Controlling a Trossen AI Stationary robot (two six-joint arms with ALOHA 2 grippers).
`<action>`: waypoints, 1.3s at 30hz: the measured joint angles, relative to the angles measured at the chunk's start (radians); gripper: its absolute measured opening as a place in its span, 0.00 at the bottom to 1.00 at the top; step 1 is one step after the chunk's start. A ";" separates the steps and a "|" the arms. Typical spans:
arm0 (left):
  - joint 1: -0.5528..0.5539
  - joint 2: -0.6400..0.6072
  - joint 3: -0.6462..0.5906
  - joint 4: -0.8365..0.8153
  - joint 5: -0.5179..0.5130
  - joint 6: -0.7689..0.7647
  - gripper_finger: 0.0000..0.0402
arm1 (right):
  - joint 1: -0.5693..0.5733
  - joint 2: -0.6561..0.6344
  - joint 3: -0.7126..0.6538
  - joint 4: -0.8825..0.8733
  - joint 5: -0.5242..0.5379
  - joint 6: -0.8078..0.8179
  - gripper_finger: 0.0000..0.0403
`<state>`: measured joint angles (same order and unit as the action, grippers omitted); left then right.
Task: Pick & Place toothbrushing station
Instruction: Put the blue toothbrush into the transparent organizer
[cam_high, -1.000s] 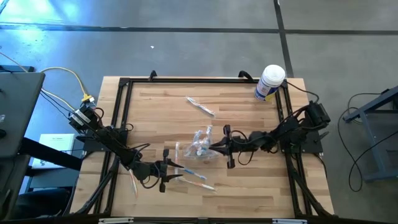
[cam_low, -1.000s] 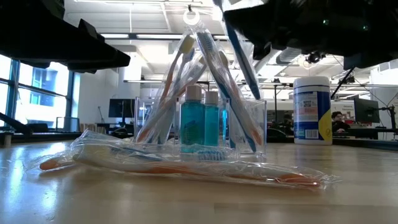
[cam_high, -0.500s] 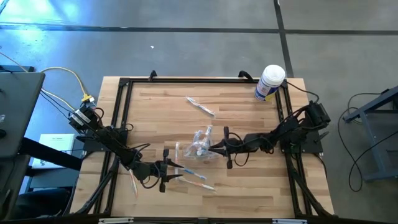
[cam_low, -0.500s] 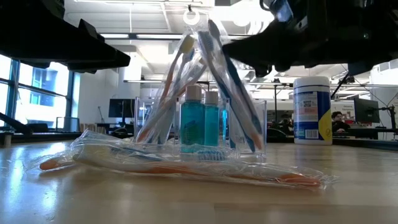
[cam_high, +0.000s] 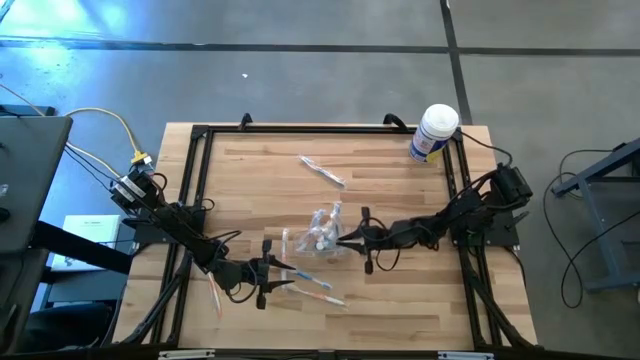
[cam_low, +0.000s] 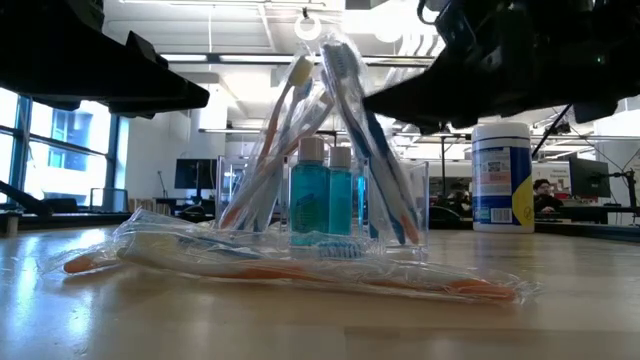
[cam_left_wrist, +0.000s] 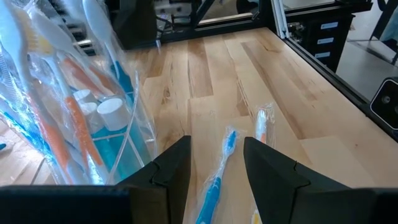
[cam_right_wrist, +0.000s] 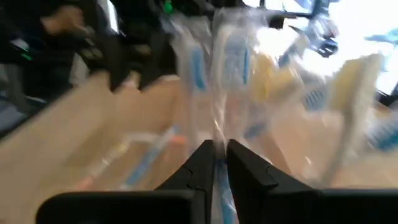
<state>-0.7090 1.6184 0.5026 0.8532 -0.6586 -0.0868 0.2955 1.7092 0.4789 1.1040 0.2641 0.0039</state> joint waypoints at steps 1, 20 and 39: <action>0.000 0.000 0.000 0.000 0.000 0.000 0.36 | 0.000 0.000 0.000 -0.017 0.022 0.000 0.10; 0.000 0.000 0.000 -0.004 0.000 -0.043 0.36 | 0.063 -0.064 -0.001 -0.136 0.110 -0.034 0.48; -0.008 -0.160 0.098 -0.420 0.047 -0.201 0.36 | 0.169 -0.160 0.000 -0.233 0.262 -0.087 0.50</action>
<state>-0.7174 1.4586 0.6008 0.4328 -0.6121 -0.2881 0.4649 1.5490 0.4786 0.8706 0.5259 -0.0834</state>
